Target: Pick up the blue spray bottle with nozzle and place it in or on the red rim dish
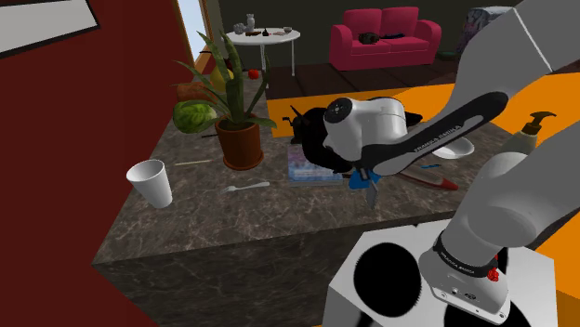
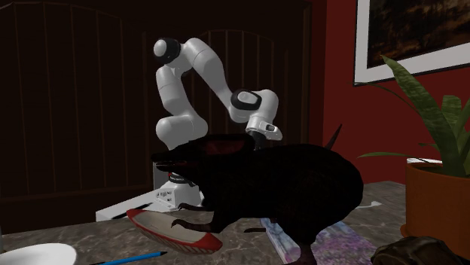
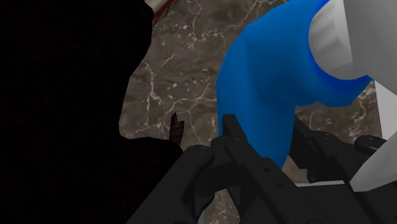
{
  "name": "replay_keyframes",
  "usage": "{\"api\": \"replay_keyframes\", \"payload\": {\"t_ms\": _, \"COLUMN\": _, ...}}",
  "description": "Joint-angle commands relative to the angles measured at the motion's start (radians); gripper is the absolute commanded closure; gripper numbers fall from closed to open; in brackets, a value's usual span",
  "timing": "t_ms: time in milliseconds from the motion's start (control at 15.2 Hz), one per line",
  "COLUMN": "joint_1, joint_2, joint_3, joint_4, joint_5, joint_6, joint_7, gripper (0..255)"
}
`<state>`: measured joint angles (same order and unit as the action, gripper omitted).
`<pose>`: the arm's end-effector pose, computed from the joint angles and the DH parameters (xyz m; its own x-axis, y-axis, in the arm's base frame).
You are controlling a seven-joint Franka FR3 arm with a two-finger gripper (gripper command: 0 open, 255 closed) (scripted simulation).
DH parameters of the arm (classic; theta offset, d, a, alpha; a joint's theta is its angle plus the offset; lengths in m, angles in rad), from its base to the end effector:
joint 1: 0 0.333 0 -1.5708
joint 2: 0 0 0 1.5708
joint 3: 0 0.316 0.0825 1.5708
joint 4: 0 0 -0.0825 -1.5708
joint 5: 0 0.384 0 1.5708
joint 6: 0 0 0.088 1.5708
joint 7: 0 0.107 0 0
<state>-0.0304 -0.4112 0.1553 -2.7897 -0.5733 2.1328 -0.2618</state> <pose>0.3393 0.0132 0.3148 0.7166 0.5551 -0.4222 0.6915 -0.6446 0.3262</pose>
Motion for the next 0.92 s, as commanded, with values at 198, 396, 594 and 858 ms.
{"api": "replay_keyframes", "payload": {"t_ms": 198, "joint_1": 0.015, "joint_2": -0.064, "joint_3": -0.006, "joint_4": 0.022, "joint_5": 0.035, "joint_6": -0.073, "joint_7": -0.053, "gripper": 255}}
{"api": "replay_keyframes", "payload": {"t_ms": 396, "joint_1": 0.022, "joint_2": -0.095, "joint_3": -0.009, "joint_4": 0.04, "joint_5": 0.052, "joint_6": -0.116, "joint_7": -0.082, "gripper": 255}}
{"api": "replay_keyframes", "payload": {"t_ms": 594, "joint_1": 0.027, "joint_2": -0.123, "joint_3": -0.011, "joint_4": 0.061, "joint_5": 0.066, "joint_6": -0.158, "joint_7": -0.108, "gripper": 255}}
{"api": "replay_keyframes", "payload": {"t_ms": 858, "joint_1": 0.033, "joint_2": -0.155, "joint_3": -0.013, "joint_4": 0.091, "joint_5": 0.081, "joint_6": -0.213, "joint_7": -0.141, "gripper": 255}}
